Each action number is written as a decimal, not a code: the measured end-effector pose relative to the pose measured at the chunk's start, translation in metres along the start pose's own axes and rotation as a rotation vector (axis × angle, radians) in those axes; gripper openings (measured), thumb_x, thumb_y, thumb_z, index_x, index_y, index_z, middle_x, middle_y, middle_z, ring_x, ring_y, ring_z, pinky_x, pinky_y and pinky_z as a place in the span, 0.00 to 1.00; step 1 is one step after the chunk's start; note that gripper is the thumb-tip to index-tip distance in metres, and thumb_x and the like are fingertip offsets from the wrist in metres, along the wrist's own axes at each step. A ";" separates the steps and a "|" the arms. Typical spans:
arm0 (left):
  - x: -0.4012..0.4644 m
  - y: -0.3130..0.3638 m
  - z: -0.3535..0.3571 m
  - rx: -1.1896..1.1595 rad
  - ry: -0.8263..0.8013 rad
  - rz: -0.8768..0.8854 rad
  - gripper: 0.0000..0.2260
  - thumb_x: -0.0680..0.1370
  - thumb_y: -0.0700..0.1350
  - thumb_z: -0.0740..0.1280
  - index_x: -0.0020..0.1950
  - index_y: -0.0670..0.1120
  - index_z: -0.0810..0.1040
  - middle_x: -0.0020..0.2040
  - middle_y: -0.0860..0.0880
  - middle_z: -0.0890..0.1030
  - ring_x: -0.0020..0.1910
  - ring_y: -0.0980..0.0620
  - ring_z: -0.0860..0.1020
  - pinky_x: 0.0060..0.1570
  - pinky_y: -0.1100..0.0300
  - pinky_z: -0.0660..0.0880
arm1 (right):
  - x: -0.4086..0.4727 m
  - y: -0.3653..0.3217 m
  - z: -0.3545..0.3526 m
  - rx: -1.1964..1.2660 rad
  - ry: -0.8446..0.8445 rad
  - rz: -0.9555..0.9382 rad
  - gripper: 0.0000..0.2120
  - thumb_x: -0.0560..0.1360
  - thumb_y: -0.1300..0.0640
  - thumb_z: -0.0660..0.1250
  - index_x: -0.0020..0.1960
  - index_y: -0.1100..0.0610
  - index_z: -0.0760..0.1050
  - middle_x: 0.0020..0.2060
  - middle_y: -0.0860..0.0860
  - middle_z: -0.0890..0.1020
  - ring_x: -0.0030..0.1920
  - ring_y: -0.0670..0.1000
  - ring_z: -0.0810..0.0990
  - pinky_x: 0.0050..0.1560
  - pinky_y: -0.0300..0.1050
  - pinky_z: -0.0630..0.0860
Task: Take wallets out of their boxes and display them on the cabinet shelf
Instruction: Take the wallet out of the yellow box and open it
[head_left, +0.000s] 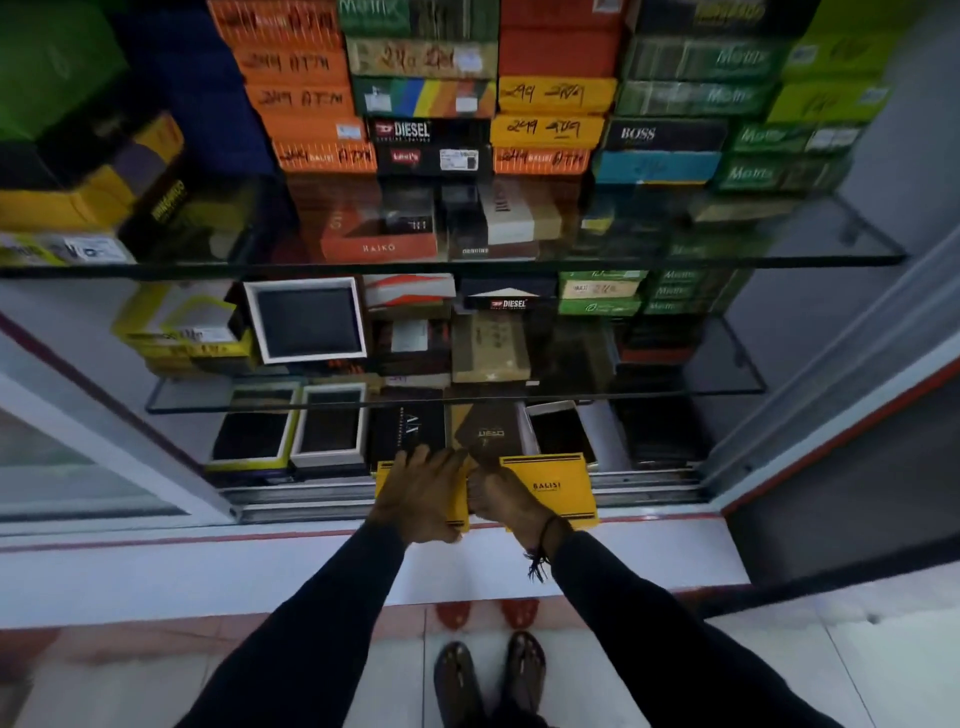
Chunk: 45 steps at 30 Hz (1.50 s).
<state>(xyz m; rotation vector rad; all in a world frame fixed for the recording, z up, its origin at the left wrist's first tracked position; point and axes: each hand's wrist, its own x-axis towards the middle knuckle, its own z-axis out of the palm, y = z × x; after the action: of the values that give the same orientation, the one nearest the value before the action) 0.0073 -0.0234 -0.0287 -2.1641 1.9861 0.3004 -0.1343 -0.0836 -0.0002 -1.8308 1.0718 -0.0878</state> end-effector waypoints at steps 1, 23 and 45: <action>0.002 -0.002 0.002 -0.006 0.013 -0.006 0.52 0.60 0.65 0.74 0.78 0.50 0.57 0.74 0.49 0.71 0.66 0.43 0.69 0.63 0.45 0.65 | 0.005 0.004 0.004 -0.005 0.004 -0.033 0.07 0.77 0.56 0.60 0.43 0.46 0.70 0.51 0.53 0.78 0.54 0.58 0.79 0.60 0.57 0.79; -0.087 -0.125 -0.025 -1.256 -0.010 -0.200 0.48 0.60 0.29 0.82 0.70 0.61 0.67 0.66 0.49 0.75 0.64 0.44 0.78 0.55 0.42 0.82 | 0.029 0.010 0.015 -0.066 0.365 0.265 0.03 0.68 0.63 0.72 0.38 0.57 0.82 0.42 0.54 0.87 0.47 0.56 0.85 0.48 0.50 0.83; -0.043 -0.044 0.035 -0.861 0.064 -0.267 0.43 0.63 0.41 0.82 0.72 0.55 0.66 0.48 0.58 0.81 0.47 0.56 0.81 0.45 0.59 0.81 | 0.042 0.013 0.015 -0.245 0.231 0.197 0.08 0.67 0.62 0.76 0.47 0.58 0.83 0.48 0.55 0.86 0.50 0.54 0.84 0.49 0.46 0.83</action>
<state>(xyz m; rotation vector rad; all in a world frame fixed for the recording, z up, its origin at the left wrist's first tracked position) 0.0470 0.0311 -0.0506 -2.9003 1.7321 1.2371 -0.1098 -0.1039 -0.0339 -1.9540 1.4743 -0.0531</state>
